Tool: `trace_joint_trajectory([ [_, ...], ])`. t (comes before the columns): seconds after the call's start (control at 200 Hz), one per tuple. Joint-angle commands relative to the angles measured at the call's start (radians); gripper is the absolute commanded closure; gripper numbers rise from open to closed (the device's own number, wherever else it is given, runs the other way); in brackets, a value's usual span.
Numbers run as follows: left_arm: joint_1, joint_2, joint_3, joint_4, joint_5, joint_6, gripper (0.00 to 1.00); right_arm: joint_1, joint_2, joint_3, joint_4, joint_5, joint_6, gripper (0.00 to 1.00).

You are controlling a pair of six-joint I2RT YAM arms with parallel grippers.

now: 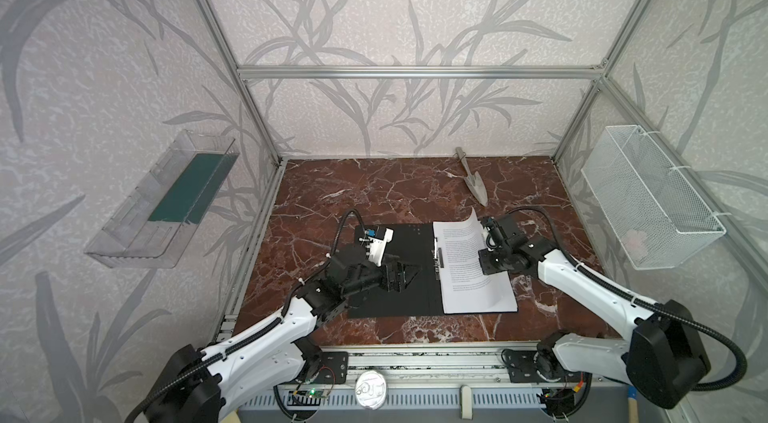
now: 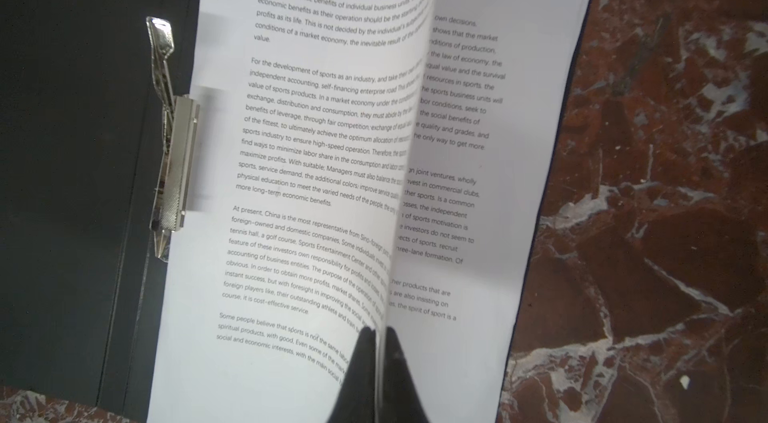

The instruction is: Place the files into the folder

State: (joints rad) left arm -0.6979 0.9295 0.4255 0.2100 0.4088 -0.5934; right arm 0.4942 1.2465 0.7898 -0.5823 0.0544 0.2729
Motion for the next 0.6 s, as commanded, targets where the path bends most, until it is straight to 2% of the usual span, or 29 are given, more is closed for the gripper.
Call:
trace_joint_trajectory([
  [0.0, -0.003, 0.002, 0.034, 0.004, -0.011, 0.019, 0.01, 0.005, -0.019, -0.01, 0.006, -0.008, 0.014, 0.86],
  [0.125, -0.004, 0.003, 0.035, 0.003, -0.011, 0.02, 0.01, 0.005, -0.024, -0.012, 0.007, -0.006, 0.014, 0.81],
  [0.325, -0.005, 0.002, 0.035, 0.0, -0.014, 0.021, 0.01, 0.006, -0.023, -0.021, 0.013, 0.001, 0.011, 0.54],
  [0.595, -0.005, 0.0, 0.037, -0.003, -0.012, 0.02, 0.01, 0.006, -0.081, -0.062, 0.043, 0.09, 0.045, 0.33],
])
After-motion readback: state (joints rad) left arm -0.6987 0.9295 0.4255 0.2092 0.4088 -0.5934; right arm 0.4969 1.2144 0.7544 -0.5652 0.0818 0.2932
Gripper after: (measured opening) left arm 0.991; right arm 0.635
